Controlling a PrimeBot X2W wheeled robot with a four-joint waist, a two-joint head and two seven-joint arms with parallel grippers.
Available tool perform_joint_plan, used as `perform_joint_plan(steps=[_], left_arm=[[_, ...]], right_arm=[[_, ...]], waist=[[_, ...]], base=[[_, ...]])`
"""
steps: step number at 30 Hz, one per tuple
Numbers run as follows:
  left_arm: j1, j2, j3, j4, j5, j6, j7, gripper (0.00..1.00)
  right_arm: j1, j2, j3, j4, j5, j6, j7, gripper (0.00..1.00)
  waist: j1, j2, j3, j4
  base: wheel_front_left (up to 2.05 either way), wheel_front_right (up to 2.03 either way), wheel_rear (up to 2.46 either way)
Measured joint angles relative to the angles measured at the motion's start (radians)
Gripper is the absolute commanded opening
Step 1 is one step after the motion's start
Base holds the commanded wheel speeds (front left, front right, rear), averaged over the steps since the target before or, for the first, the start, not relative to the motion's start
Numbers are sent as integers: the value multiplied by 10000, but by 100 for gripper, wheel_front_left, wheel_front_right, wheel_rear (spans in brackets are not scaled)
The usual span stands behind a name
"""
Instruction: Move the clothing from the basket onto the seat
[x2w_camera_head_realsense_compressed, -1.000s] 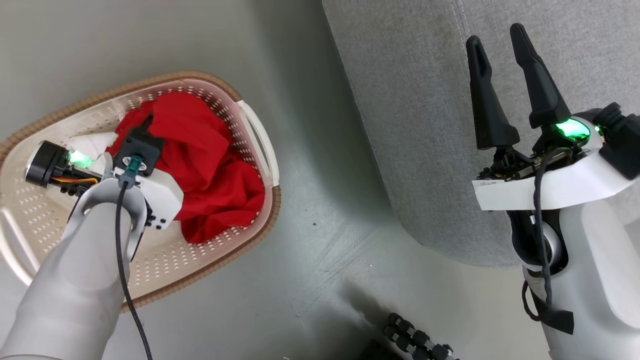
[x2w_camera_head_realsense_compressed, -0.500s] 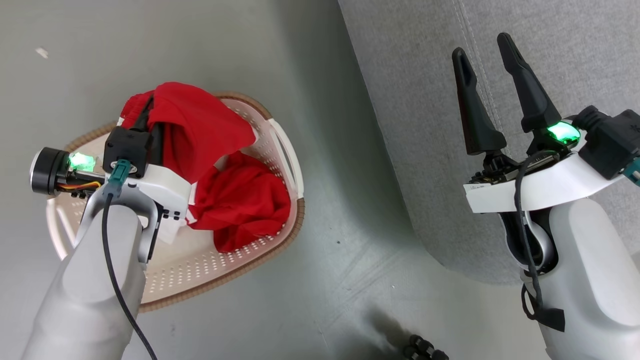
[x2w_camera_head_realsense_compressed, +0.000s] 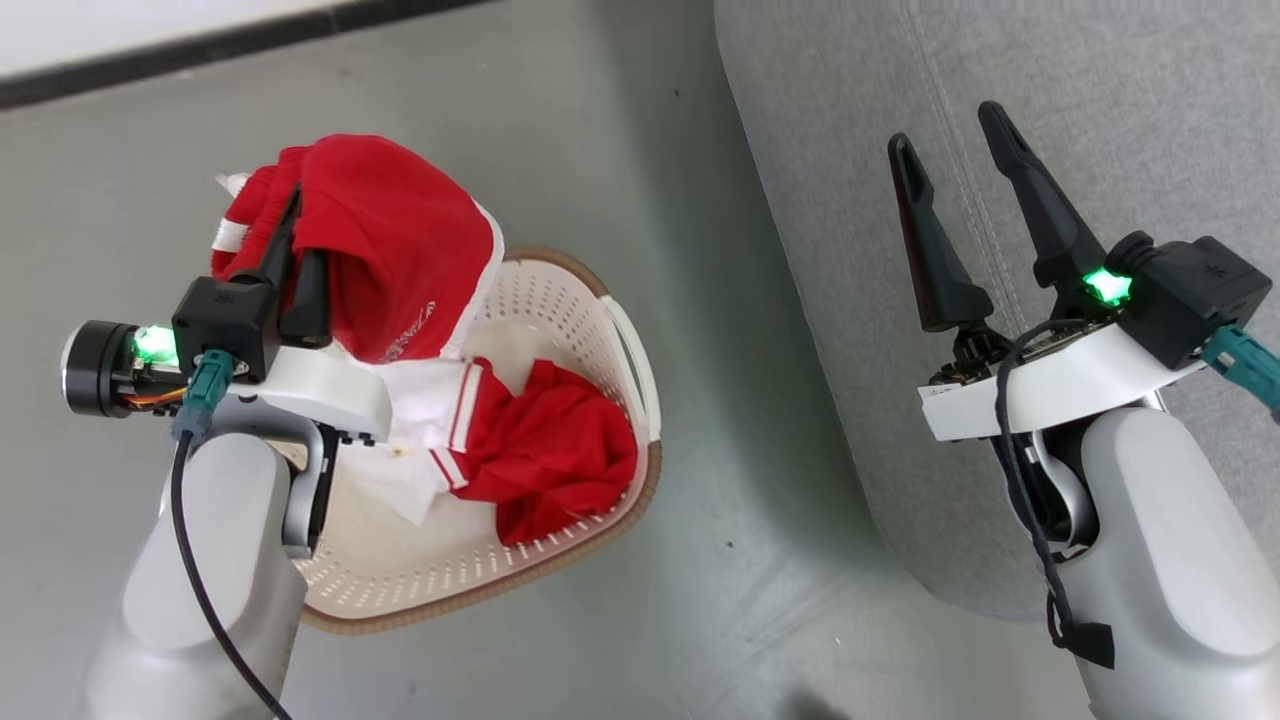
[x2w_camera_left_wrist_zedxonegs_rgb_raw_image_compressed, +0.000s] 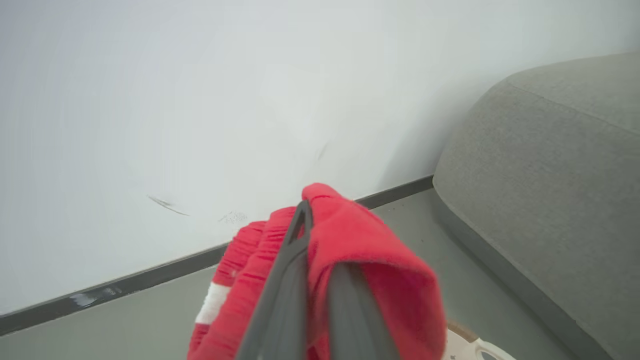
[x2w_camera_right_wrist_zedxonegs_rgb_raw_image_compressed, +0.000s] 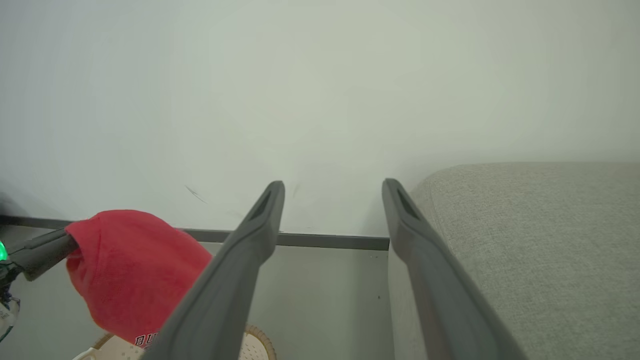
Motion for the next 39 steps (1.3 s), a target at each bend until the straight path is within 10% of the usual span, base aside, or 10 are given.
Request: perform_joint_plan(steps=[39], left_arm=[[1092, -311, -1521, -1622, -748, -1726, 1185, 0]], right_arm=[[2970, -963, 464, 1496, -959, 0, 2, 100]], waist=[[-1, 0, -4656, 1592]], base=[[0, 0, 0]])
